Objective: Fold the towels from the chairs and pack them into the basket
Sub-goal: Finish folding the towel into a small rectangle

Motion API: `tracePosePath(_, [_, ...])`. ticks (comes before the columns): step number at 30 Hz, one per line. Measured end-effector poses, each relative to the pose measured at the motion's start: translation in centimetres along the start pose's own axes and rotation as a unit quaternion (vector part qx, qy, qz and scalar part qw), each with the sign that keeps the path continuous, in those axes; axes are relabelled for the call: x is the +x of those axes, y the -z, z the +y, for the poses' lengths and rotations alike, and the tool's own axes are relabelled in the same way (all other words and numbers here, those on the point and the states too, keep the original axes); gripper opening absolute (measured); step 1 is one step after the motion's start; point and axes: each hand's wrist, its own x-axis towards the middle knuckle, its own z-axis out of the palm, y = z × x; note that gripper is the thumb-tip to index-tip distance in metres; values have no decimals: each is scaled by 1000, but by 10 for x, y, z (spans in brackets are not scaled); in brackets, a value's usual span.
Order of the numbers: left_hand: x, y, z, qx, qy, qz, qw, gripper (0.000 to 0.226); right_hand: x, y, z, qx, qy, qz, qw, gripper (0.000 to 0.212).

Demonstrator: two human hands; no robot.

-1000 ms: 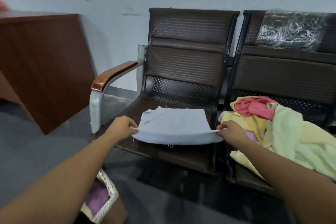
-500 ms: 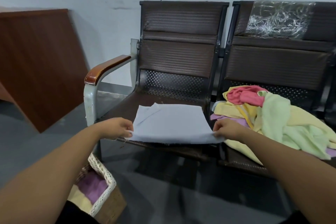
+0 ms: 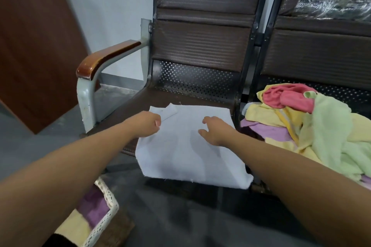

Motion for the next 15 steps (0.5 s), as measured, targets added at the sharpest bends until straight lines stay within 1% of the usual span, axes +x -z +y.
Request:
tracePosePath(4, [39,-31,-3,18,-80,4,997,33,36,-29,-8,-17,46,13,999,62])
tracePosePath(5, [46,-41,-3,23,-87,-6,996,36,42,-41,-7,-20,57,6,998,63])
tracePosePath(7, [58,-59,-3,42,-71,-28,996,42,47,-64,-2,-34,75,-8,997,61])
tracePosePath(9, [67,-66,-11,61,-29,-21,997,49,51,-77,1,-29,77,-6,997,58])
tracePosePath(10, [74,-66,-18,68,7,-13,998,52,53,-79,3,-21,76,-4,997,57])
tracePosePath(12, [86,-61,-37,68,116,-2,991,60,56,-80,5,-14,82,0,997,57])
tracePosePath(14, [91,-53,-55,43,225,11,973,65,56,-79,6,-10,88,0,996,57])
tracePosePath(15, [91,-51,-59,41,254,16,966,65,55,-80,6,-6,88,-3,996,57])
